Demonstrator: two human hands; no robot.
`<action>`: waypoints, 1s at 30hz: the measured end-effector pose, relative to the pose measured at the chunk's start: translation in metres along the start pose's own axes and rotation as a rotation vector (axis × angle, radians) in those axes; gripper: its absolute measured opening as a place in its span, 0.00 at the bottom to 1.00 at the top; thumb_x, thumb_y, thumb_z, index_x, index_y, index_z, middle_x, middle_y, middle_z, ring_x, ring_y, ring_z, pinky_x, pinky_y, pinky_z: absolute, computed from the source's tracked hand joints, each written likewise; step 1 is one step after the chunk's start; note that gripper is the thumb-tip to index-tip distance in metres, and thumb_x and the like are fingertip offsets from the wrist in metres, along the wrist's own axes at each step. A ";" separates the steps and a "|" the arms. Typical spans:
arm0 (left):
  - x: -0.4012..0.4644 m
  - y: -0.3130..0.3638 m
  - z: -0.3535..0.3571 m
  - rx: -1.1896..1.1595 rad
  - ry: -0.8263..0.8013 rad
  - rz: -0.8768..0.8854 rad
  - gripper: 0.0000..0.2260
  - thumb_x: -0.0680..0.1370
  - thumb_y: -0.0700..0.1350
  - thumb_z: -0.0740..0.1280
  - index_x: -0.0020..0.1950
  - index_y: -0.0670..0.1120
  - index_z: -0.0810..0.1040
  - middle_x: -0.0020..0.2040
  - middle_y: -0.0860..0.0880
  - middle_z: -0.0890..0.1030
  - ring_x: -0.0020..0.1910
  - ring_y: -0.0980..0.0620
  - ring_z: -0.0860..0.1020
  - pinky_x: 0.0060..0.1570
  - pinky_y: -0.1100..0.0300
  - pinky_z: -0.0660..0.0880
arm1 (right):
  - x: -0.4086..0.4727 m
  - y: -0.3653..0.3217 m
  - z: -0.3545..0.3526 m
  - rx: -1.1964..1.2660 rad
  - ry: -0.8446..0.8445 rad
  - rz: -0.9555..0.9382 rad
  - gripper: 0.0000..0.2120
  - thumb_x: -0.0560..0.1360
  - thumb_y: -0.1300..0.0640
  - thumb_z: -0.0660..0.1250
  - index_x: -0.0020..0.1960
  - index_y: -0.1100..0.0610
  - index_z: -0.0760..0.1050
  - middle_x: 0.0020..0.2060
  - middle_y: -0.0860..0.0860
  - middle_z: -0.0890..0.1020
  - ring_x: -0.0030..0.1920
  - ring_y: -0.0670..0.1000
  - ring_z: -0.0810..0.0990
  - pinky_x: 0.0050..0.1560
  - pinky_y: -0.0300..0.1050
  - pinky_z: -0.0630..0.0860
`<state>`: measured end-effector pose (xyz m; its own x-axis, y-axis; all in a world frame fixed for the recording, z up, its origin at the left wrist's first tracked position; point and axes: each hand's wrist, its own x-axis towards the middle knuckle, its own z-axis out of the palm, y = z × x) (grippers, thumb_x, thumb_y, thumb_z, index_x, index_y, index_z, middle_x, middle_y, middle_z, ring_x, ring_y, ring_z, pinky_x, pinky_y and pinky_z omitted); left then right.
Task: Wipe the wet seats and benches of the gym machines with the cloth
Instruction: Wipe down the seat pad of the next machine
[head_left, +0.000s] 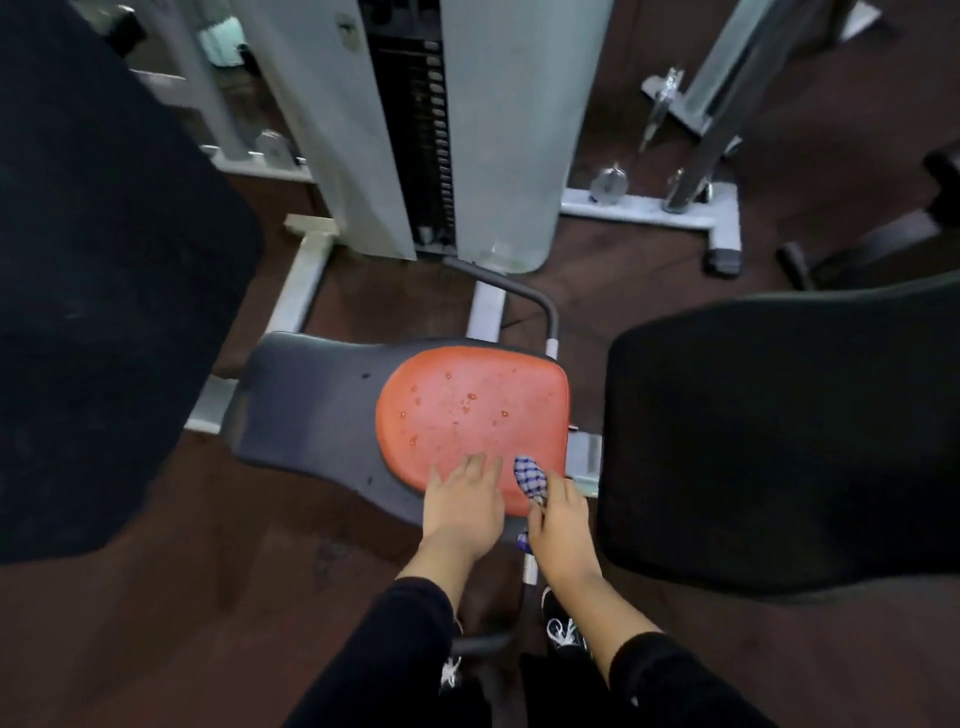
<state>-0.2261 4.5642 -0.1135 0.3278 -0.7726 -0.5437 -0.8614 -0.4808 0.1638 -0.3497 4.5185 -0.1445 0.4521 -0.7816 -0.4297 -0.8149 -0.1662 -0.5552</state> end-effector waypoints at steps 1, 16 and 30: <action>0.009 -0.007 0.004 0.019 -0.004 0.025 0.24 0.82 0.48 0.51 0.79 0.50 0.52 0.78 0.50 0.56 0.77 0.51 0.54 0.74 0.43 0.50 | 0.006 0.001 0.011 0.003 0.045 0.011 0.18 0.75 0.66 0.61 0.64 0.68 0.69 0.55 0.65 0.75 0.57 0.65 0.73 0.62 0.57 0.68; 0.115 -0.073 0.069 0.185 0.123 0.282 0.24 0.83 0.51 0.47 0.79 0.52 0.47 0.80 0.52 0.44 0.78 0.53 0.43 0.74 0.40 0.40 | 0.086 0.034 0.123 -0.170 0.194 0.055 0.29 0.81 0.43 0.43 0.76 0.53 0.37 0.76 0.50 0.39 0.75 0.52 0.32 0.73 0.51 0.31; 0.135 -0.097 0.120 0.149 0.463 0.430 0.24 0.81 0.51 0.51 0.78 0.50 0.57 0.78 0.48 0.57 0.77 0.50 0.54 0.73 0.38 0.47 | 0.086 0.063 0.135 -0.425 0.251 -0.070 0.25 0.81 0.40 0.40 0.76 0.43 0.48 0.77 0.48 0.52 0.76 0.60 0.44 0.74 0.55 0.44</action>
<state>-0.1450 4.5564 -0.3010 0.0461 -0.9982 -0.0382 -0.9868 -0.0514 0.1538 -0.3132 4.5219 -0.3133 0.4522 -0.8719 -0.1878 -0.8851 -0.4128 -0.2149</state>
